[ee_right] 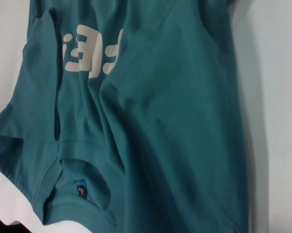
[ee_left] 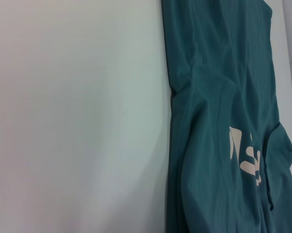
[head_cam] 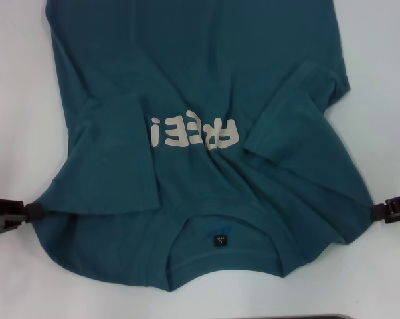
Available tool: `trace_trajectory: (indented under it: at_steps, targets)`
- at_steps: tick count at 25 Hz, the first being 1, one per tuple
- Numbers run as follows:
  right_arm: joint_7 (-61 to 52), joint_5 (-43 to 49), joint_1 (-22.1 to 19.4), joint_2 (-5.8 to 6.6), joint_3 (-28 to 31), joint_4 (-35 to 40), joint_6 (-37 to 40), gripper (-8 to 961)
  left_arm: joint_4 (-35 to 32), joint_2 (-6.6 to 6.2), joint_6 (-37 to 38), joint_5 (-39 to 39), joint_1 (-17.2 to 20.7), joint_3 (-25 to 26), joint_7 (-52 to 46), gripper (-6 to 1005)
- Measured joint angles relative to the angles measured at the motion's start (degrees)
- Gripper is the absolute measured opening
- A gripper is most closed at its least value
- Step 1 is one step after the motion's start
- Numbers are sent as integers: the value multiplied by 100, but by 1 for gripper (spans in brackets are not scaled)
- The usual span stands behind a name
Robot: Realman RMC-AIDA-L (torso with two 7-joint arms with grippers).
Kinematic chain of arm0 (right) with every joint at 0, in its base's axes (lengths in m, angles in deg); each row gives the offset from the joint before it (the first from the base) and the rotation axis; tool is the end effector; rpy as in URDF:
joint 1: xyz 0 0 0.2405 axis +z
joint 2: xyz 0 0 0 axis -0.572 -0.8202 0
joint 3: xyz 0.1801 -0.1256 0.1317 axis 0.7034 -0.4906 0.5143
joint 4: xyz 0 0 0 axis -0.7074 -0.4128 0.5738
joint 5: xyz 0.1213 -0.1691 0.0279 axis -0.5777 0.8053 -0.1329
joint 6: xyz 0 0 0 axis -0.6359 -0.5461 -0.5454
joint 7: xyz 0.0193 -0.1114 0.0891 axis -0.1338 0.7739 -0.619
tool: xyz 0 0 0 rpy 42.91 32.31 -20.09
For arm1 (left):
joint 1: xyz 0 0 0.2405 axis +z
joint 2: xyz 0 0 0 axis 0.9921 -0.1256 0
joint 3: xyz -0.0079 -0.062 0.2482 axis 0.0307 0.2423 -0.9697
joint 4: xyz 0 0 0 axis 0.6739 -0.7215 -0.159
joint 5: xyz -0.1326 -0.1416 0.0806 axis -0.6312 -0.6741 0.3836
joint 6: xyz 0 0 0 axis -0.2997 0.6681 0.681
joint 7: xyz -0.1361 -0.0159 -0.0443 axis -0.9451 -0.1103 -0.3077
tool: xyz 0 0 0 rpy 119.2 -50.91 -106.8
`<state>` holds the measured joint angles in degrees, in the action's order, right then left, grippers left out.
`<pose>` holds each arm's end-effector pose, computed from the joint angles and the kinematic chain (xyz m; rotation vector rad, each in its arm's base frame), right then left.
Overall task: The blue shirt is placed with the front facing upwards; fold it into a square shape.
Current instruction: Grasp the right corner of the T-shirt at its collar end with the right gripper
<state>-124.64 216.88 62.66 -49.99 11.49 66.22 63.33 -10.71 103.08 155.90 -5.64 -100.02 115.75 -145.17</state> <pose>0.3545 0.2658 0.0603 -2.3646 2.0329 0.0613 -0.3646 0.2320 0.0448 -1.9890 -2.1948 -0.5349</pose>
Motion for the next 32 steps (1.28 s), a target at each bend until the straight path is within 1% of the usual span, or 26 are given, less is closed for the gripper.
trace_trajectory:
  at_steps: [5, 20, 32]
  targets:
    - [-26, 0, 17, -63, -18, -13, -65, 526, -72, -23, -24, 0, -6, 0, 28, 52]
    - [-140, -4, 2, -48, -11, -1, -91, 517, -71, -14, -48, 0, -8, 0, 32, 52]
    - [-361, -3, 7, -68, -40, -18, -209, 510, -68, -6, -74, 7, 8, 0, 29, 51]
